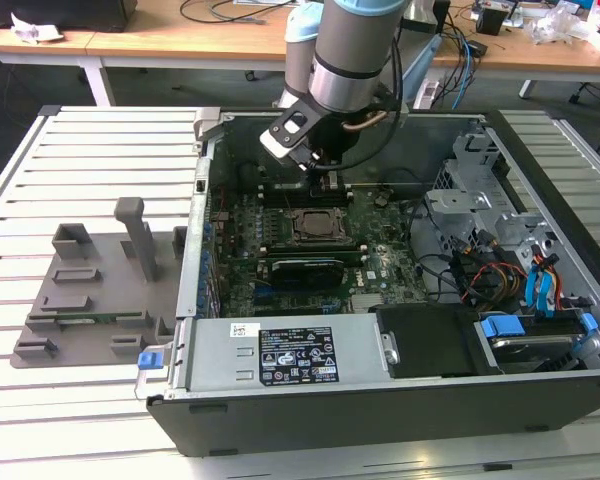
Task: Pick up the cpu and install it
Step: 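Install the first cpu locking lever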
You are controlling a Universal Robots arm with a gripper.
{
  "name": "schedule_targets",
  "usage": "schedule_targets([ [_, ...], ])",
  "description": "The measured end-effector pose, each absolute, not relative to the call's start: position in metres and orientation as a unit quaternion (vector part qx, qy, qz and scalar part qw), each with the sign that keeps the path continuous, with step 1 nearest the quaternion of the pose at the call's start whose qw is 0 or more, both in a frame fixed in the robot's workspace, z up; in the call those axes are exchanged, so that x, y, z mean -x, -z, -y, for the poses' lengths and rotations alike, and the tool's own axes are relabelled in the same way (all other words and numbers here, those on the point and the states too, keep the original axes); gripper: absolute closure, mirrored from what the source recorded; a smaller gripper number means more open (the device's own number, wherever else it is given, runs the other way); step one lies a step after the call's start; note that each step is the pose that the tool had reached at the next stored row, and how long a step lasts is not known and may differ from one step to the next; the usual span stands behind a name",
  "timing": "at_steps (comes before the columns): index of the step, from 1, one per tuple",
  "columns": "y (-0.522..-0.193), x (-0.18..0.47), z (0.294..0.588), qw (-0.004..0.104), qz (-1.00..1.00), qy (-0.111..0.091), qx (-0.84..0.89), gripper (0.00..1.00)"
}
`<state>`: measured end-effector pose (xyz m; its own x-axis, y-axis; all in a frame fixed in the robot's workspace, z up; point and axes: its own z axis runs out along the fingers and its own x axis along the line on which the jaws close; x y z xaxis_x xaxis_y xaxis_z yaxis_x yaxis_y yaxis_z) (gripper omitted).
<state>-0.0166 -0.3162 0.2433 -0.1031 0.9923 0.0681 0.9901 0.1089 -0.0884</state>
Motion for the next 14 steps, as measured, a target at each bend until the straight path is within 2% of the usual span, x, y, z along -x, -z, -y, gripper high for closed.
schedule_targets([
  [14, -0.2431, 0.0166, 0.3162, 0.054, 0.797, -0.015, 0.601, 0.89],
])
